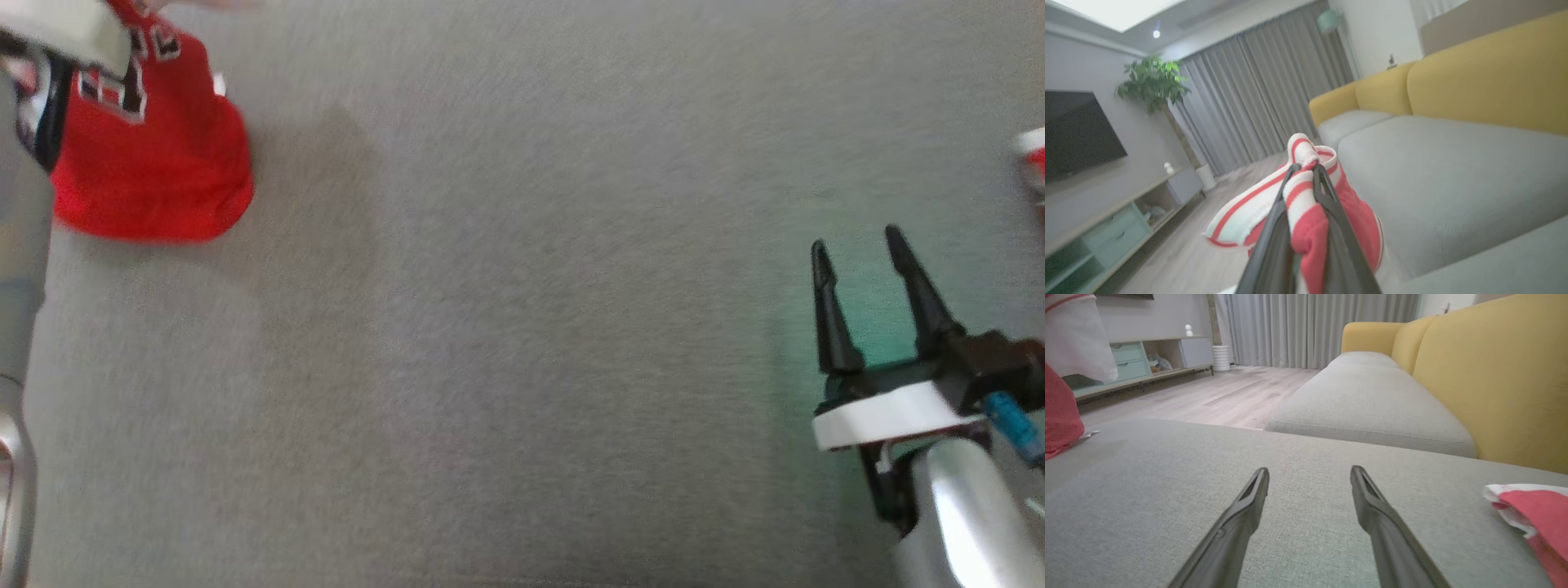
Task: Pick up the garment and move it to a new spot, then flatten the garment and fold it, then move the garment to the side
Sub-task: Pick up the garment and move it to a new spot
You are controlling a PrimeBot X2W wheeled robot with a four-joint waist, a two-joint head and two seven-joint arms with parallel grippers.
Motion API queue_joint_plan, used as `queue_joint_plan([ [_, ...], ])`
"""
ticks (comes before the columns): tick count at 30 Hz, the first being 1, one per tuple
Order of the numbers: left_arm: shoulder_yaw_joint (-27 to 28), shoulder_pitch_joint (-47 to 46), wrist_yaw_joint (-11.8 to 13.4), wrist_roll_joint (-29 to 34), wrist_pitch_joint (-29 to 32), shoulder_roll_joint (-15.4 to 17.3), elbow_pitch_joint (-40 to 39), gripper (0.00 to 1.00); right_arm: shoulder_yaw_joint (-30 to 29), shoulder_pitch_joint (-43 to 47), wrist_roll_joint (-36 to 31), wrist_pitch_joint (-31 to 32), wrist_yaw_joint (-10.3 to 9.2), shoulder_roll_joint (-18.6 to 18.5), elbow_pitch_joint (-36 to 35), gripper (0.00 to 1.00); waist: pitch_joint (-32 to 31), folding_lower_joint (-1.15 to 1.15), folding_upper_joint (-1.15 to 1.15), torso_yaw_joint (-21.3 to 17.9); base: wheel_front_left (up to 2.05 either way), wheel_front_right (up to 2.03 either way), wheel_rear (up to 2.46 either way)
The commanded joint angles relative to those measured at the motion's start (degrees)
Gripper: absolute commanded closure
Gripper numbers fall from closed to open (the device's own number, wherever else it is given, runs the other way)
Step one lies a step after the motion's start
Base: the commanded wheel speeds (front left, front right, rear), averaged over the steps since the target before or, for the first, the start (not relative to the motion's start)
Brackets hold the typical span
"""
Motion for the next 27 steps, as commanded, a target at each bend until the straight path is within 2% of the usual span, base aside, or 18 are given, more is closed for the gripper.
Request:
queue_joint_plan([
  [1, 0.0, -3.7, 0.1, -0.8, -0.5, 3.6, -3.2, 1.00, 1.5, 1.0, 0.5, 0.0, 0.19, 0.7, -1.5, 0.00, -7.9, 0.01, 0.00, -6.7, 0.00, 0.00, 0.00],
  [7, -5.1, -7.3, 0.1, -2.6, 0.4, 4.3, -8.5, 1.00, 2.5, 4.0, 1.9, 0.0, 0.19, 2.6, -1.6, 0.00, -13.9, 0.01, 0.00, -14.1, 0.00, 0.00, 0.00],
  [14, -8.1, -9.7, 0.1, -5.0, 1.4, 1.3, -11.2, 1.00, 3.2, 4.3, 2.7, 0.0, 0.19, 3.6, -2.6, 0.00, -13.3, 0.01, 0.00, -19.8, 0.00, 0.00, 0.00],
  [21, -13.0, -4.3, 0.1, -10.8, 1.0, -3.8, -13.1, 1.00, 4.3, 3.2, 3.3, 0.0, 0.19, 4.0, -2.9, 0.00, -8.8, 0.01, 0.00, -21.0, 0.00, 0.00, 0.00],
  [27, -18.3, 7.1, 0.1, -12.4, -0.3, -5.2, -13.6, 1.00, 5.4, 3.1, 4.9, 0.0, 0.19, 4.1, -2.8, 0.00, -7.5, 0.01, 0.00, -20.2, 0.00, 0.00, 0.00],
])
